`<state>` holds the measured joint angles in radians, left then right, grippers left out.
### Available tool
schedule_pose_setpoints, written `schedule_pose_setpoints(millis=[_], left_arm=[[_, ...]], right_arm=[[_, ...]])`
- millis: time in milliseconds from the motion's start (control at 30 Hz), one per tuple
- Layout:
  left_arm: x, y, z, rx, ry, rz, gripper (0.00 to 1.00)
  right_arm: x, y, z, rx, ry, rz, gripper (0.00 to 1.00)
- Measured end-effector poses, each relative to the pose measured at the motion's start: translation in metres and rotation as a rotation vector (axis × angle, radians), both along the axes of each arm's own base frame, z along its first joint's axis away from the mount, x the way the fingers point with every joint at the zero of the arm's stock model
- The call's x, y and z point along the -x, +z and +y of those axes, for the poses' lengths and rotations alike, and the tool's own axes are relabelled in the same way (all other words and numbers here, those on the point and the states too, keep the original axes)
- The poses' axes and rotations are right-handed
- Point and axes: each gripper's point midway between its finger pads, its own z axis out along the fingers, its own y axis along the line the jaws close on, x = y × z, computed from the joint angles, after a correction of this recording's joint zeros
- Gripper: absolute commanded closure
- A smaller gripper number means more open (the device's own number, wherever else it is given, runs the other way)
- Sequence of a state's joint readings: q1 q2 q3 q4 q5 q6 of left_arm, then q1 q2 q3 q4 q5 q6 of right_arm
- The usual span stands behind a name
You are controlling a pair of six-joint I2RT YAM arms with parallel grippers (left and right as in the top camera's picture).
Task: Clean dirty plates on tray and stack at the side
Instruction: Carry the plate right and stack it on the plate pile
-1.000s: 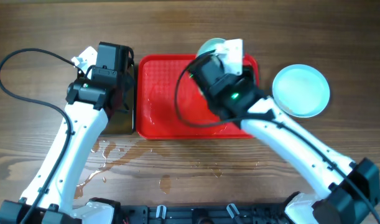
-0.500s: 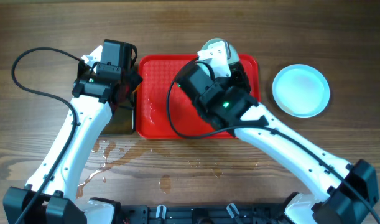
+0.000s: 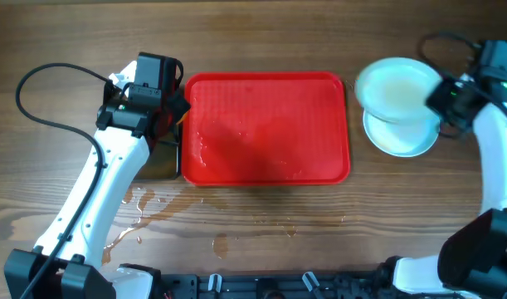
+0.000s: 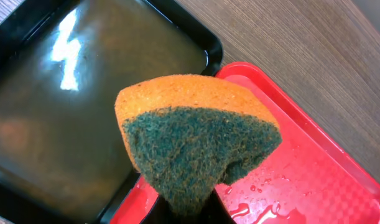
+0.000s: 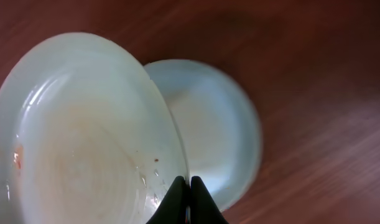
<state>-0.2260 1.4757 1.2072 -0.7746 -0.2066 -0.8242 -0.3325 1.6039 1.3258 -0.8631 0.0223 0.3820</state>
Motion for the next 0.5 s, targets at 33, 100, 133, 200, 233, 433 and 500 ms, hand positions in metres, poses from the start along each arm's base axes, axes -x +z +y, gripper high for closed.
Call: schedule_pose_setpoints(millis=[33, 100, 133, 200, 233, 433, 500], left_arm=[[0.000, 0.000, 0.000, 0.000, 0.000, -0.001, 0.96], [0.001, -0.001, 0.000, -0.001, 0.000, 0.004, 0.96], [0.001, 0.000, 0.000, -0.001, 0.000, 0.003, 0.96], [0.001, -0.001, 0.000, -0.001, 0.000, 0.006, 0.96], [0.001, -0.001, 0.000, -0.001, 0.000, 0.006, 0.96], [0.005, -0.003, 0.001, -0.005, 0.000, 0.022, 0.96], [0.006, -0.003, 0.001, -0.007, 0.000, 0.028, 0.96]], right_arm=[[0.008, -0.011, -0.016, -0.008, -0.047, 0.001, 0.96], [0.026, -0.038, -0.033, -0.033, -0.121, 0.019, 0.96], [0.034, -0.050, -0.038, -0.043, -0.146, 0.032, 0.95], [0.039, -0.064, -0.038, -0.047, -0.155, 0.038, 0.96], [0.038, -0.068, -0.038, -0.047, -0.152, 0.037, 0.96], [0.032, -0.073, -0.020, -0.142, -0.098, 0.019, 0.53], [0.030, -0.073, 0.000, -0.233, -0.049, 0.015, 0.54]])
